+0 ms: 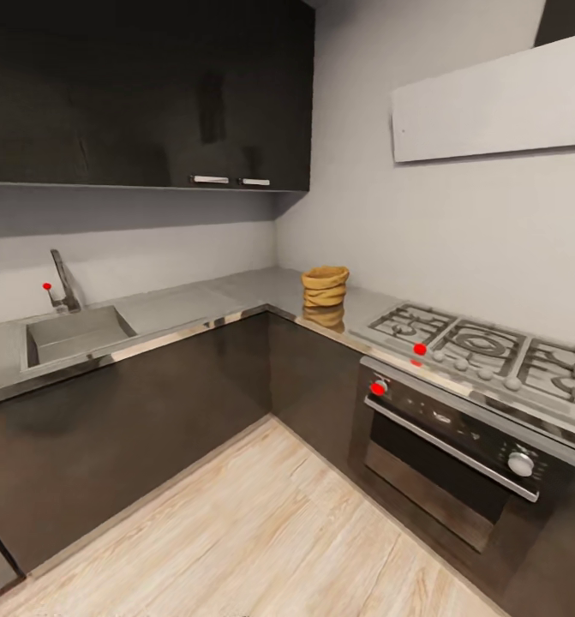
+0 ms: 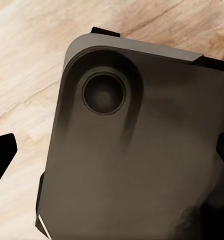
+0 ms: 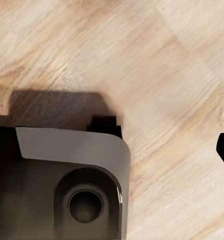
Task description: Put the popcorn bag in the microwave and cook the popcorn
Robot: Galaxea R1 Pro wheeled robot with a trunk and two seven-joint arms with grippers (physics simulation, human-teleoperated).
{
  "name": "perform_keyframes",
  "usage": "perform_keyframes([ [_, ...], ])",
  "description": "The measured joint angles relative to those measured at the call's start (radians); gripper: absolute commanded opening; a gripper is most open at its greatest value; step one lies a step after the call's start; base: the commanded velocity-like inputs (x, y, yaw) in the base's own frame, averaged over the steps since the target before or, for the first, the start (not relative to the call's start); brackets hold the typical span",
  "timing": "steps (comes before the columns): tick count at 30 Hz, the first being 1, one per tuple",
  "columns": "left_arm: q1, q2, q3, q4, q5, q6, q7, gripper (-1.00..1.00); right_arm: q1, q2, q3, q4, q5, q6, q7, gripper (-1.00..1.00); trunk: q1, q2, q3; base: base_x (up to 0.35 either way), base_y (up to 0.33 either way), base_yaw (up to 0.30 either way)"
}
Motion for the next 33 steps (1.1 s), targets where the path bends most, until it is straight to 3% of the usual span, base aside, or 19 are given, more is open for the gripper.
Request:
perform_keyframes([
  [5,0.000,0.000,-0.012,0.004,-0.009,0.006,-0.001,1.00,0.015,0.002,0.001,0.000,-0.029,-0.006,0.000,1.00,-0.001,0.000,0.000,0.240,0.055,0.086],
  [33,0.000,0.000,-0.015,0.006,-0.013,0.015,-0.006,1.00,0.020,0.003,0.002,-0.001,-0.025,0.001,0.000,1.00,-0.001,0.000,0.000,0.316,0.164,0.000],
])
